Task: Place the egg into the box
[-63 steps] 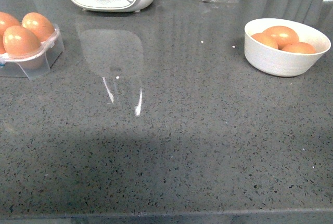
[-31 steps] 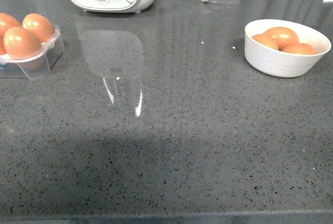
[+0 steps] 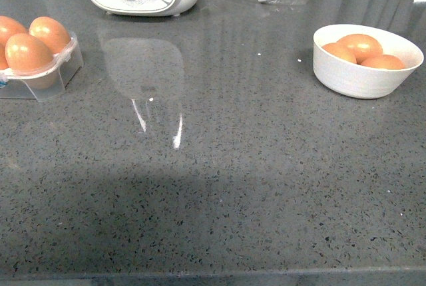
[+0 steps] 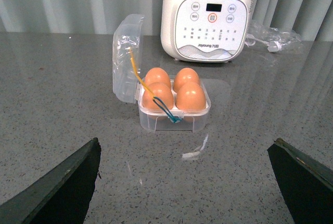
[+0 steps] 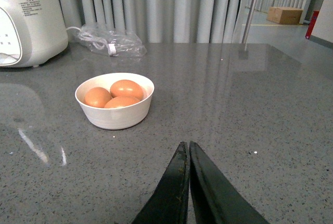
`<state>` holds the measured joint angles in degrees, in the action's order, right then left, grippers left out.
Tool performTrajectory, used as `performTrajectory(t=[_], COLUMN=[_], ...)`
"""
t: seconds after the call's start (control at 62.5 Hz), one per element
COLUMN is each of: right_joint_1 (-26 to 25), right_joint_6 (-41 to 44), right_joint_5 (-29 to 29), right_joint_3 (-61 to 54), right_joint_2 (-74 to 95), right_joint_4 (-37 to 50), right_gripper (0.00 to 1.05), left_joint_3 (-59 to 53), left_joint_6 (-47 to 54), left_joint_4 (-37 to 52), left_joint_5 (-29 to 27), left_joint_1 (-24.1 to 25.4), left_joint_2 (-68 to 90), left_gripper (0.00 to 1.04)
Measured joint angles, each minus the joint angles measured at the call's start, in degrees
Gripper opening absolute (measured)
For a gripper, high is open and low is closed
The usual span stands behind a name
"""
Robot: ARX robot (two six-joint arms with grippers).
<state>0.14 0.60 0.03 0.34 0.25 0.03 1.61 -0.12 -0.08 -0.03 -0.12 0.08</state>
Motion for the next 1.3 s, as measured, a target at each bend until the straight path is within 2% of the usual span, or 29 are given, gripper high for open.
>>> performTrajectory(t=[0.352, 0.464, 0.496, 1.103, 1.119, 1.167, 1.231, 1.295], right_joint_1=[0.0, 0.0, 0.0, 0.0, 0.0, 0.0, 0.0, 0.0], right_joint_6=[0.0, 0.0, 0.0, -0.2, -0.2, -0.2, -0.2, -0.2], right_joint_5=[0.0, 0.0, 0.0, 0.0, 0.0, 0.0, 0.1, -0.1], right_joint_3=[0.0, 0.0, 0.0, 0.0, 0.0, 0.0, 0.0, 0.0], right_joint_2=[0.0, 0.0, 0.0, 0.0, 0.0, 0.0, 0.0, 0.0], right_joint_4=[0.0, 0.0, 0.0, 0.0, 0.0, 0.0, 0.0, 0.0], right_gripper=[0.68, 0.94, 0.99, 0.97, 0.97, 0.97, 0.97, 0.97], left_joint_3=[0.0, 0.0, 0.0, 0.0, 0.3, 3.9, 6.5, 6.9], left_joint_6=[0.0, 0.0, 0.0, 0.0, -0.6, -5.4, -9.5, -10.7], left_joint_4=[0.0, 0.0, 0.0, 0.0, -1.2, -11.1, -17.7, -18.9], left_joint_5=[0.0, 0.0, 0.0, 0.0, -2.2, -14.4, -23.1, -24.3], left_joint_1=[0.0, 0.0, 0.0, 0.0, -0.7, -4.5, -6.1, -6.3], left_joint_2=[0.0, 0.0, 0.0, 0.0, 0.8, 6.0, 11.2, 12.7], left_gripper=[0.98, 0.98, 0.98, 0.98, 0.98, 0.98, 0.98, 0.98])
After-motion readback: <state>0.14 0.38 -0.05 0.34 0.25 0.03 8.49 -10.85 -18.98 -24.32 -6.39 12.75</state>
